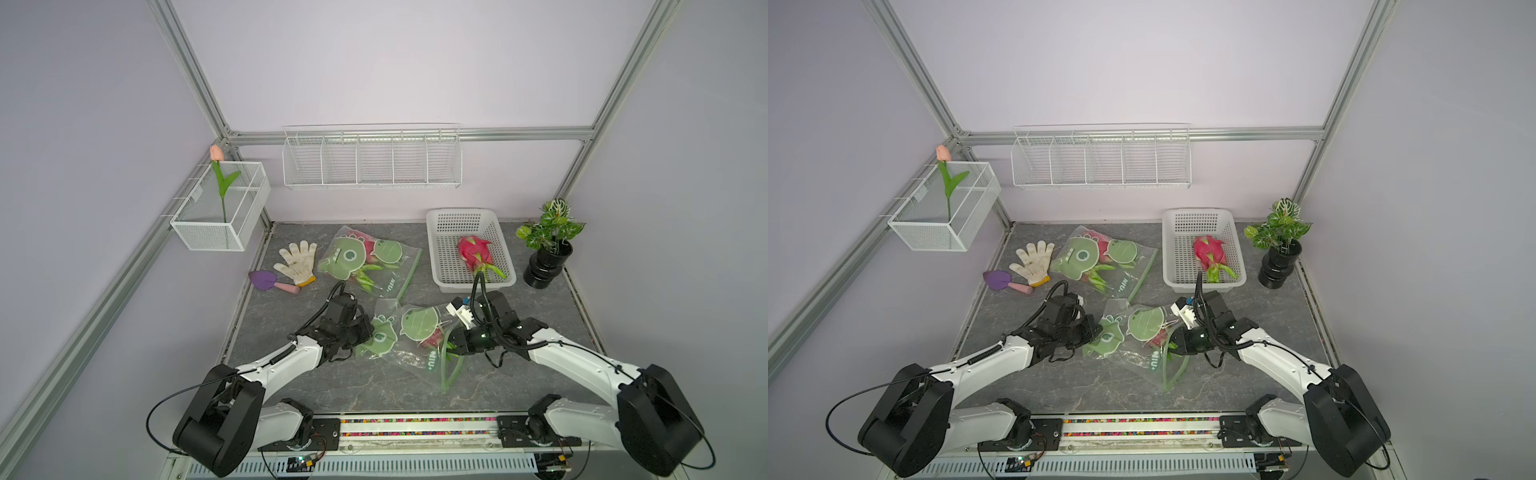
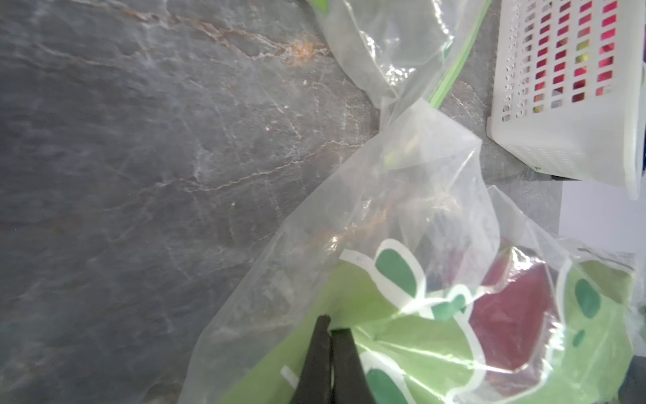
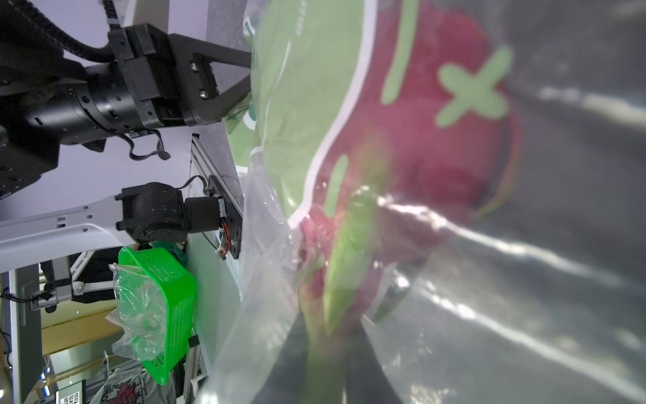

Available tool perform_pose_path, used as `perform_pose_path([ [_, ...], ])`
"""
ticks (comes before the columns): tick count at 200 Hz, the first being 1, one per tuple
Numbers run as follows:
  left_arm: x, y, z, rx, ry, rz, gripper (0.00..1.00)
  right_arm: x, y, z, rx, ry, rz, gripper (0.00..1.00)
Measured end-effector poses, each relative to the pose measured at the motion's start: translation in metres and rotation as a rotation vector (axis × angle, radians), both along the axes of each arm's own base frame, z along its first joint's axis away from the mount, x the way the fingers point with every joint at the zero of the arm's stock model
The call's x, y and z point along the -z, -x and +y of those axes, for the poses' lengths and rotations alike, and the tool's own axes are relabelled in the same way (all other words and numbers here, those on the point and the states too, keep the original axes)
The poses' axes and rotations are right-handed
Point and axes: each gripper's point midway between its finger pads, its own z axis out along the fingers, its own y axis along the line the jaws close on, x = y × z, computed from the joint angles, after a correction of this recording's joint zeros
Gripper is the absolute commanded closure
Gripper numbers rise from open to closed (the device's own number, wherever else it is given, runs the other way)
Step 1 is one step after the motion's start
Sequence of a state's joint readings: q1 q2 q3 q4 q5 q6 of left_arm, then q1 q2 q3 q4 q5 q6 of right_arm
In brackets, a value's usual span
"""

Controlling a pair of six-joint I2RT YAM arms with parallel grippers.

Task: Open the zip-top bag and take out the dragon fruit
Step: Pick up the dragon fruit from the zipper food storage bag, then place the dragon fruit in the basket.

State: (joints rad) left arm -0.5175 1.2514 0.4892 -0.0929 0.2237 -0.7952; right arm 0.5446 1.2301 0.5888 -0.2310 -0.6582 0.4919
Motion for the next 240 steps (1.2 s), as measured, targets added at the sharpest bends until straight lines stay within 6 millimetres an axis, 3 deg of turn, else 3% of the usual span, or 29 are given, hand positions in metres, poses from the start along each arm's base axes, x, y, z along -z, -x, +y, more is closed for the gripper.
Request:
perform_pose_path([
  [45, -0.005, -0.002, 0.024, -0.102, -0.012, 0.012, 1.00, 0.002, -0.001, 0.000, 0.006, -0.004, -0.004, 0.93],
  [83, -0.019, -0.005, 0.062, -0.232, -0.030, -0.020, 1.00, -0.014, -0.003, -0.006, 0.019, -0.025, -0.063, 0.93],
  [132, -0.024, 0.003, 0.094, -0.332, -0.076, -0.045, 1.00, -0.034, -0.002, -0.015, 0.022, -0.021, -0.092, 0.93],
  [152, -0.022, 0.007, 0.101, -0.355, -0.101, -0.038, 1.00, -0.058, -0.004, -0.017, 0.017, -0.029, -0.129, 0.93],
  [202, -0.017, 0.010, 0.110, -0.379, -0.135, -0.020, 1.00, -0.142, -0.004, -0.030, 0.041, -0.070, -0.290, 0.93],
  [222, -0.019, 0.011, 0.111, -0.375, -0.136, -0.025, 1.00, -0.172, -0.016, -0.039, 0.099, -0.064, -0.364, 0.93],
  [240, -0.022, 0.012, 0.111, -0.373, -0.132, -0.036, 1.00, -0.193, -0.039, -0.046, 0.173, -0.045, -0.409, 0.93],
])
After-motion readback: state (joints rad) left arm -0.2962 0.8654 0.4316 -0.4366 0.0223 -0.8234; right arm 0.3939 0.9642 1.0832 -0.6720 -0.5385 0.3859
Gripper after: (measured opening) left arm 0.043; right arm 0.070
